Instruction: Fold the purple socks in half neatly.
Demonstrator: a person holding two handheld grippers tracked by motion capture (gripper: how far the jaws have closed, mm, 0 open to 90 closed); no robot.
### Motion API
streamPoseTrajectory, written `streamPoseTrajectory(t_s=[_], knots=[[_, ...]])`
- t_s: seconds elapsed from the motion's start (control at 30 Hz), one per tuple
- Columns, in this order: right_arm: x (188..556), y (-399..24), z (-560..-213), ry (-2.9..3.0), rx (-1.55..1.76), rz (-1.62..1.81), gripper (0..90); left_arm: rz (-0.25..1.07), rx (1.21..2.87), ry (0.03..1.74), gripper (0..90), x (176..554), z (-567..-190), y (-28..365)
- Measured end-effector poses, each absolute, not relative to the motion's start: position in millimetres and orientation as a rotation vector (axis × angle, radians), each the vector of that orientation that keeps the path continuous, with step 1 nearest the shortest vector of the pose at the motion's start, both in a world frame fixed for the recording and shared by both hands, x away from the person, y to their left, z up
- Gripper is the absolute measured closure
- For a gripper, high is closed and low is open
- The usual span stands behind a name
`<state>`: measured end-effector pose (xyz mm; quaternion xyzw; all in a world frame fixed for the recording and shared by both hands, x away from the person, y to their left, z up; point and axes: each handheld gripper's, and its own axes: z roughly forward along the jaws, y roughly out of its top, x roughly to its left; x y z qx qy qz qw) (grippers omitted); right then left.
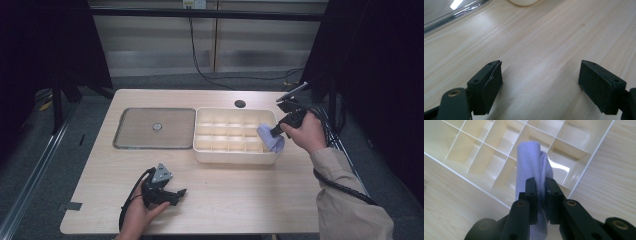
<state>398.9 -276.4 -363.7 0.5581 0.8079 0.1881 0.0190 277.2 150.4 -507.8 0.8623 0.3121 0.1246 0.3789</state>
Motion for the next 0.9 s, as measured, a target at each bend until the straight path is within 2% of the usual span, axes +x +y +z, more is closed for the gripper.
streamPoseTrajectory(t_s=[0.9], knots=[[403.7, -274.1, -379.5, 2.533, 1.714, 0.479, 82.0, 0.327, 2.204, 0.797, 18.7, 276.6, -507.7, 150.3]])
